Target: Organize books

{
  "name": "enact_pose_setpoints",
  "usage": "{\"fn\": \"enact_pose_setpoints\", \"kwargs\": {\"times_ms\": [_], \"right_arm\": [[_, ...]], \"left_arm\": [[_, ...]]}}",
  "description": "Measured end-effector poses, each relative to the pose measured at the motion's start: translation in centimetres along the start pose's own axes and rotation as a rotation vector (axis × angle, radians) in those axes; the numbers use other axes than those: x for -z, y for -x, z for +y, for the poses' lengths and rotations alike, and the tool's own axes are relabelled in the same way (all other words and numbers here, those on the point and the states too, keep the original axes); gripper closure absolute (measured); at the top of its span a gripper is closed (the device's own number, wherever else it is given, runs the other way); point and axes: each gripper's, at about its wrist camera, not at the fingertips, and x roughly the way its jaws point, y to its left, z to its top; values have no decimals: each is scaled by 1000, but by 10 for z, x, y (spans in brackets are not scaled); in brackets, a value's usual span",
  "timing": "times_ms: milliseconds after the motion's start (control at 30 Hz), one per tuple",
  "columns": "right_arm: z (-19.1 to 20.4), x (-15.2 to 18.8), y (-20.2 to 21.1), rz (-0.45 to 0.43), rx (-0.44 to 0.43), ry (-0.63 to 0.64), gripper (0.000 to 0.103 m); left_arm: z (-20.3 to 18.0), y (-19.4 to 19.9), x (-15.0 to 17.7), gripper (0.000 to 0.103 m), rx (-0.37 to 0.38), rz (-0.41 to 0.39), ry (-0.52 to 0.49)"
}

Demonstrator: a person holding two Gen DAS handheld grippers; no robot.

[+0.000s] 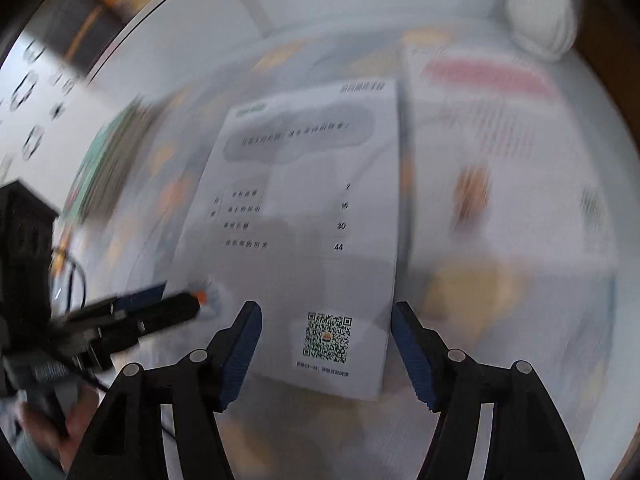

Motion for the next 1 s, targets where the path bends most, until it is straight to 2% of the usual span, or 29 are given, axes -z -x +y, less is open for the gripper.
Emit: {"fn": "enact_pose_setpoints", "kwargs": {"times_ms": [100, 167, 233, 300, 400, 567, 700, 800, 900, 1000], "right_arm": [[16, 56, 7, 43, -40, 82, 37], [17, 84, 14, 70, -87, 89, 37], [11, 98, 18, 93, -145, 52, 37], [1, 97, 21, 80, -166, 5, 38], [-8, 91, 18, 65, -228, -71, 38], [-25, 79, 15, 41, -361, -192, 33], [-38, 83, 18, 41, -458, -249, 33], [-37, 85, 10, 77, -602, -308, 35], [-25, 83, 7, 91, -550, -277, 36], [-12, 78, 21, 68, -542, -233, 36]], "left_arm": [[1, 12, 56, 47, -5, 68, -18], [-5, 15, 72, 47, -23, 81, -38], [-8, 20, 84, 47, -34, 52, -38], [-5, 21, 85, 47, -40, 28, -13], [0, 17, 86, 47, -11, 34, 22], [25, 23, 83, 46, 120, 41, 142], [29, 22, 88, 46, 161, 13, 155], [35, 25, 90, 47, 191, -3, 186], [37, 42, 95, 47, 169, -61, 186], [33, 50, 94, 47, 144, -84, 163]]}}
